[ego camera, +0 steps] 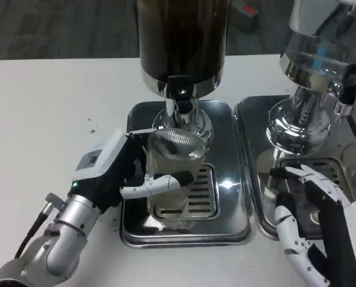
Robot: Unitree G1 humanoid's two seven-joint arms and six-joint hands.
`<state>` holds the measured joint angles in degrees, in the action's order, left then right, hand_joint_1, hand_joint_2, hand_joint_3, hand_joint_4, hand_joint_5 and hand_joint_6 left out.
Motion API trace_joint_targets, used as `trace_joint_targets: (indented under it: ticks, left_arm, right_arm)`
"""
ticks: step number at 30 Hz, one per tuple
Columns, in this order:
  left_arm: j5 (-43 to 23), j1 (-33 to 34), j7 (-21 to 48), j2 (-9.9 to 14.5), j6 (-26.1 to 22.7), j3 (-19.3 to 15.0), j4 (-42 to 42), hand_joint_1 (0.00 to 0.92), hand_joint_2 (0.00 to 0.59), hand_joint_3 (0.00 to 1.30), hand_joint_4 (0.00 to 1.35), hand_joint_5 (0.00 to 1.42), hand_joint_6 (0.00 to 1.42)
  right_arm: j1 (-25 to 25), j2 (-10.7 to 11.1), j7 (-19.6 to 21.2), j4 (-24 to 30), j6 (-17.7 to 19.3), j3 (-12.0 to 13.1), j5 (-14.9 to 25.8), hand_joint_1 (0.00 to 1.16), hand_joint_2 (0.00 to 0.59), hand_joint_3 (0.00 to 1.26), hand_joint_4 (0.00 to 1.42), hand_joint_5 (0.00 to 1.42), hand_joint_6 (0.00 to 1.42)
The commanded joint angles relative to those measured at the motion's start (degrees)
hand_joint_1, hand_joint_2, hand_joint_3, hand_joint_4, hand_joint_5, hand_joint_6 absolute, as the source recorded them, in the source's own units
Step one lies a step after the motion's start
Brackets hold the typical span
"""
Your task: Grasp the cup under the faucet to collect the drink, then remove the cup.
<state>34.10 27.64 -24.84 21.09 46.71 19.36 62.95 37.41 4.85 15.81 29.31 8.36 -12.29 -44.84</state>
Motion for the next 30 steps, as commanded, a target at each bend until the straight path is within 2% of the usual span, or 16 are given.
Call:
trace_joint_targets:
  ticks: [1, 4, 9, 17, 23, 30]
  left_arm:
    - [1.0, 1.3, -0.5, 0.1, 0.0, 1.0, -0.1, 0.220, 0.100, 0.57, 0.68, 0.81, 1.10]
    - [1.5, 1.2, -0.8, 0.4, -0.2, 1.4, -0.1, 0.202, 0.100, 0.56, 0.66, 0.75, 1.01]
    - [1.8, 1.1, -1.6, 0.9, 0.0, 2.1, 0.1, 0.191, 0.104, 0.53, 0.63, 0.72, 0.97]
    - [2.2, 0.8, -1.6, 1.3, -0.1, 2.6, -0.1, 0.134, 0.094, 0.52, 0.61, 0.70, 1.02]
    - [2.9, 0.1, -0.9, 2.4, -1.5, 2.6, -0.3, 0.083, 0.073, 0.49, 0.49, 0.53, 0.70]
    - [3.8, -0.3, -0.6, 3.2, -3.5, 3.5, -1.3, 0.045, 0.059, 0.46, 0.42, 0.47, 0.59]
  right_arm:
    - [0.2, -0.5, 0.8, 0.1, -0.3, -0.3, -0.2, 0.13, 0.495, 0.37, 0.22, 0.20, 0.35]
    - [0.1, -0.6, 0.9, -0.1, -0.3, -0.4, -0.2, 0.13, 0.495, 0.37, 0.22, 0.20, 0.35]
    - [0.1, -0.7, 1.2, -0.6, -0.2, -0.5, -0.1, 0.13, 0.495, 0.37, 0.22, 0.20, 0.36]
    - [-0.1, -0.7, 1.3, -0.9, -0.1, -0.5, 0.2, 0.13, 0.495, 0.37, 0.22, 0.20, 0.36]
    - [-0.3, -0.8, 1.1, -1.3, -0.1, -0.5, 0.7, 0.13, 0.495, 0.37, 0.22, 0.20, 0.36]
    - [-1.2, -0.7, 0.7, -2.0, -0.1, -0.7, 1.3, 0.13, 0.495, 0.37, 0.23, 0.22, 0.38]
